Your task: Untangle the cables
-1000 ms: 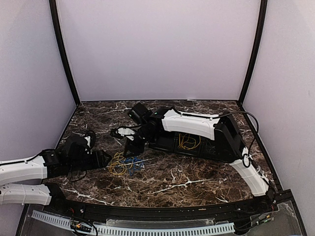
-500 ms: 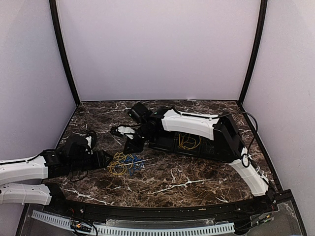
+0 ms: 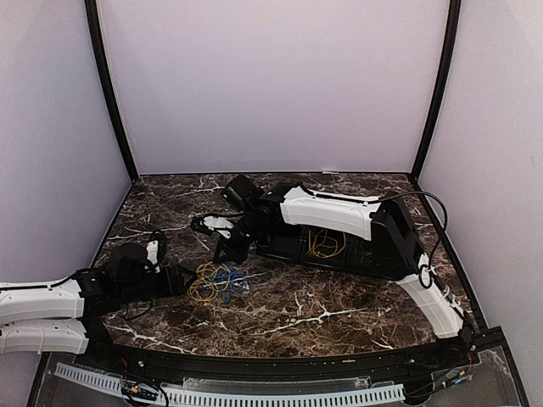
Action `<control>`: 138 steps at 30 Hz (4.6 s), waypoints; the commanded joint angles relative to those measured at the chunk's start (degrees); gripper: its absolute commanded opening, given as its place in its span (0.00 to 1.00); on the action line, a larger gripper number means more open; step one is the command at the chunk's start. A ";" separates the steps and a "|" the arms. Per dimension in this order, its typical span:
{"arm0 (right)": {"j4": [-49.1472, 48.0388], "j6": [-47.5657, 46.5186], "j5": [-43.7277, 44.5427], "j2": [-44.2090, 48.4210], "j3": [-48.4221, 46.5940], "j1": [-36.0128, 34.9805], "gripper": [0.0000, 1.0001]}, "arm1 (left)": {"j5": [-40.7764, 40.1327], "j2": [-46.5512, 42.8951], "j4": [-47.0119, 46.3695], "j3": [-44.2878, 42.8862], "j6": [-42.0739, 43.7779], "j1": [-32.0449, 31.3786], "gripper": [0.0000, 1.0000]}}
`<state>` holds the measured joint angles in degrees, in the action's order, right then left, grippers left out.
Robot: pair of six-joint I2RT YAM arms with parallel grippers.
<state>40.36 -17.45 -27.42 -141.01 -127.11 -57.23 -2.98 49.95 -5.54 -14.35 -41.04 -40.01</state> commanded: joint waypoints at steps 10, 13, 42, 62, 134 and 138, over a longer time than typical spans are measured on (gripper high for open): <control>-2.83 4.74 -9.85 14.68 3.56 -1.50 0.00 | 2.21 9.25 -29.82 0.06 7.52 -0.51 0.68; -2.32 4.36 -13.57 16.50 3.24 -1.73 0.00 | 1.96 18.66 -34.04 -2.64 7.71 -0.51 0.60; 3.79 -7.56 -14.85 44.51 0.34 15.64 0.00 | -2.23 39.99 -33.28 -4.35 5.76 -0.51 0.35; -4.70 -16.80 -1.29 23.18 22.17 1.66 0.53 | 5.67 22.47 -33.17 -0.26 11.17 -0.51 0.33; -17.60 -6.87 -12.17 48.84 50.09 34.36 0.00 | -6.96 -1.61 -11.17 -5.15 13.27 -0.44 0.58; -20.30 -6.37 -12.25 49.86 54.50 35.31 0.00 | -7.57 -1.84 -11.62 -4.63 13.35 -0.48 0.58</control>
<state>24.14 -24.75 -38.22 -93.23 -75.81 -22.74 -8.93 49.21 -17.76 -17.87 -28.62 -40.64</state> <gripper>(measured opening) 0.018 0.581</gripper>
